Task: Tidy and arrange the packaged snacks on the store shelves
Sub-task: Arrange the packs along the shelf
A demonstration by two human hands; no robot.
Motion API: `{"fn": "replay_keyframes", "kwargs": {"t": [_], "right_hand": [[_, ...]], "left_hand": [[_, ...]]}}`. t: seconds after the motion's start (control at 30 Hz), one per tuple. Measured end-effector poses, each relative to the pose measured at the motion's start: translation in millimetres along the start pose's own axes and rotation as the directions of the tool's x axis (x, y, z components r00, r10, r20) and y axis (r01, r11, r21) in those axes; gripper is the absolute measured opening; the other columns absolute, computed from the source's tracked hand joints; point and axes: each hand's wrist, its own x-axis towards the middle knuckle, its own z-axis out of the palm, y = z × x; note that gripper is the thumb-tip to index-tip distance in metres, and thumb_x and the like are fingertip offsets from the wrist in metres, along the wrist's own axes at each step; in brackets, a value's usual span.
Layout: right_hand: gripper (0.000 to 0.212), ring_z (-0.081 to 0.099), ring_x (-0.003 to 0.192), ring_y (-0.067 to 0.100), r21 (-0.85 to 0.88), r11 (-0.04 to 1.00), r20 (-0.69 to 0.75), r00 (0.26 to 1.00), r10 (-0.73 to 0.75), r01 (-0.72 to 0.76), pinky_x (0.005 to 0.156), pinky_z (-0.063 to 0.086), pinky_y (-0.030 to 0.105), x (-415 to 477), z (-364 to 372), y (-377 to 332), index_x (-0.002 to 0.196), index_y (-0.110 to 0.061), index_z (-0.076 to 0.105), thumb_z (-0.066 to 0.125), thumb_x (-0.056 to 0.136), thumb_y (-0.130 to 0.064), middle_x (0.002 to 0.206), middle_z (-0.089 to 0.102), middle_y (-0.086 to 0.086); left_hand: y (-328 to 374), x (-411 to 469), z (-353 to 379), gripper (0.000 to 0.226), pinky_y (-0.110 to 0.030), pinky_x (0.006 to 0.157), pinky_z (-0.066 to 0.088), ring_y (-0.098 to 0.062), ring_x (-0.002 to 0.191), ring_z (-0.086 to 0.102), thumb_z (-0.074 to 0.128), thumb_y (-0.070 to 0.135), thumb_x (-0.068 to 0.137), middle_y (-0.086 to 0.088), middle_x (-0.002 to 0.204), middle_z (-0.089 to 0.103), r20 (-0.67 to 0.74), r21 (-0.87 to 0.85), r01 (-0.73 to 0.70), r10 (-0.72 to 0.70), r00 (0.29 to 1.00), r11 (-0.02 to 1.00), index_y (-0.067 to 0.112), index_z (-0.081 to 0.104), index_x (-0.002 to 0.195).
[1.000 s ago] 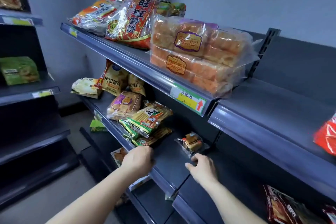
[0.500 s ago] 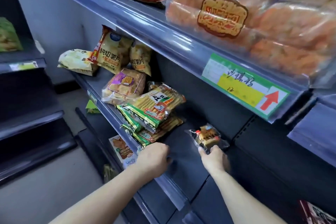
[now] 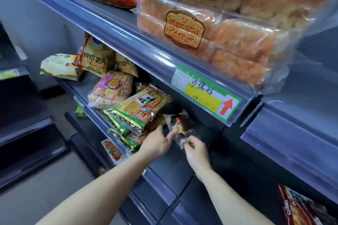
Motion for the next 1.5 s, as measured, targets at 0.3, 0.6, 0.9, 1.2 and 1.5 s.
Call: {"fn": "replay_keyframes", "kwargs": {"t": [0.3,0.6,0.9,1.2,1.5], "right_hand": [[0.027,0.051,0.060,-0.004,-0.014,0.995,0.142,0.985,-0.095,0.097,0.060,0.037,0.007,-56.9,-42.2,-11.3,0.058,-0.022,0.060,0.071,0.079,-0.008,0.063,0.058,-0.014],[0.018,0.060,0.094,0.009,0.287,0.940,-0.095,0.971,0.218,-0.183,0.079,0.044,0.022,-132.8,-91.0,-1.1,0.099,-0.028,0.061,0.067,0.086,-0.018,0.098,0.066,-0.011],[0.020,0.060,0.066,0.016,0.156,0.979,-0.437,0.879,0.190,-0.135,0.068,0.056,0.046,-242.4,-132.2,2.8,0.069,-0.021,0.064,0.063,0.085,-0.008,0.069,0.067,0.000],[0.020,0.068,0.078,0.016,0.274,0.949,-0.682,0.666,0.304,-0.153,0.077,0.057,0.037,-330.6,-213.2,22.4,0.075,-0.019,0.066,0.060,0.090,-0.007,0.079,0.071,-0.004],[0.020,0.065,0.075,0.019,0.419,0.899,-0.779,0.457,0.429,-0.130,0.060,0.058,0.030,-413.4,-315.4,86.4,0.081,-0.022,0.067,0.056,0.094,-0.012,0.084,0.068,-0.001]], "left_hand": [[29.5,-40.4,5.8,0.026,-0.027,0.059,0.049,-0.016,0.074,0.060,0.076,0.019,0.082,0.000,0.089,0.064,-0.057,-0.599,-0.001,-0.041,0.998,0.801,0.019,0.055,0.097],[30.1,-103.1,7.5,0.020,-0.037,0.085,0.052,-0.023,0.088,0.064,0.071,0.002,0.083,-0.010,0.097,0.068,0.171,-0.619,0.011,0.122,0.978,0.785,0.015,0.060,0.094],[44.3,-179.9,55.7,0.020,-0.034,0.071,0.055,-0.024,0.078,0.066,0.073,0.005,0.081,-0.011,0.095,0.069,0.334,-0.655,0.059,0.219,0.917,0.753,0.009,0.060,0.097],[95.6,-248.9,121.9,0.013,-0.029,0.064,0.047,-0.019,0.067,0.060,0.073,0.012,0.084,-0.002,0.077,0.064,0.438,-0.526,-0.081,0.351,0.828,0.847,0.014,0.060,0.080],[165.4,-326.1,240.5,0.028,-0.031,0.061,0.047,-0.024,0.075,0.064,0.077,0.021,0.081,-0.008,0.085,0.068,0.586,-0.379,-0.263,0.450,0.674,0.887,0.018,0.057,0.100]]}}
